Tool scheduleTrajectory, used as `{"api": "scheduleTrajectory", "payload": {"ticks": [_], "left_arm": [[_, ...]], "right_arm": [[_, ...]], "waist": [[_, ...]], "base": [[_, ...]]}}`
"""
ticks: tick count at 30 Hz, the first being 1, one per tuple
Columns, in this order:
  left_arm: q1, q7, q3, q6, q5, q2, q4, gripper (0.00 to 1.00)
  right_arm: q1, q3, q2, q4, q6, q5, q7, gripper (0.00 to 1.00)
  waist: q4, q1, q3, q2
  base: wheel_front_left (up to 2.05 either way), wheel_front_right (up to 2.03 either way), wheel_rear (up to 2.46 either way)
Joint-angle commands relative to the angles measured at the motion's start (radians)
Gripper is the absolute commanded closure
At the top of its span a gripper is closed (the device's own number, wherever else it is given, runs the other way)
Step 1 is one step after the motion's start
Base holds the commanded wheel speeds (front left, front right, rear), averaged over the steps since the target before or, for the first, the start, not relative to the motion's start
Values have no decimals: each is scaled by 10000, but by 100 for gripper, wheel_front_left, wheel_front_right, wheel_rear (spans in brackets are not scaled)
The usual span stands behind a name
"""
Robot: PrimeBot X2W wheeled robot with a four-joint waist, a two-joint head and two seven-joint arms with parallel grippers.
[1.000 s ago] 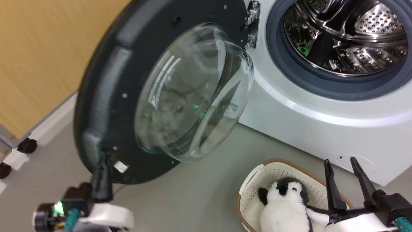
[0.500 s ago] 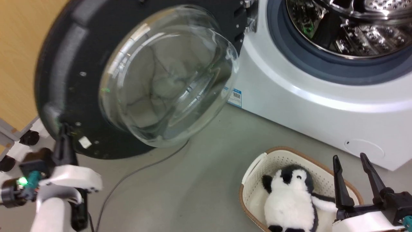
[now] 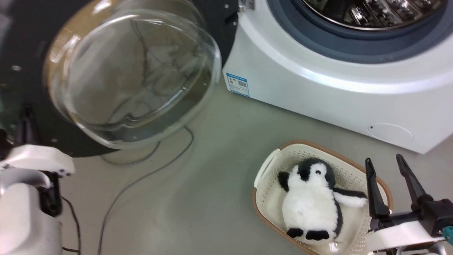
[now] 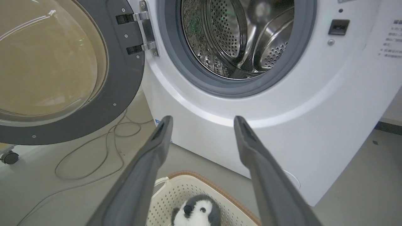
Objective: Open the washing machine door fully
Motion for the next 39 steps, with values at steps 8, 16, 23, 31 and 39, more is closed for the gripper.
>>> {"api": "scheduleTrajectory", "payload": {"ticks": [8, 16, 23, 31, 39], "left_arm": [[-1407, 18, 511, -245, -339, 792, 2126, 100], [-2518, 18, 574, -320, -412, 1476, 3724, 100], [-2718, 18, 575, -344, -356, 1677, 4087, 100], [-1746, 18, 770, -381, -143, 1415, 2901, 100], [-331, 18, 895, -507, 287, 983, 824, 100]], "right_arm": [[-436, -56, 26, -64, 8, -225, -44, 0], [-669, -53, 26, -69, 8, -353, -44, 0], [-712, -124, 26, -62, 8, -318, -44, 0], [-447, -214, 26, 53, 8, 22, -44, 0], [-70, -204, 26, 208, 8, 472, -44, 0]], "waist": [[-448, 0, 496, 0], [-702, 0, 859, 0], [-841, 0, 873, 0], [-900, 0, 100, 0], [-968, 0, -982, 0]], "base": [[0, 0, 0], [0, 0, 0], [0, 0, 0], [0, 0, 0], [0, 0, 0]]}}
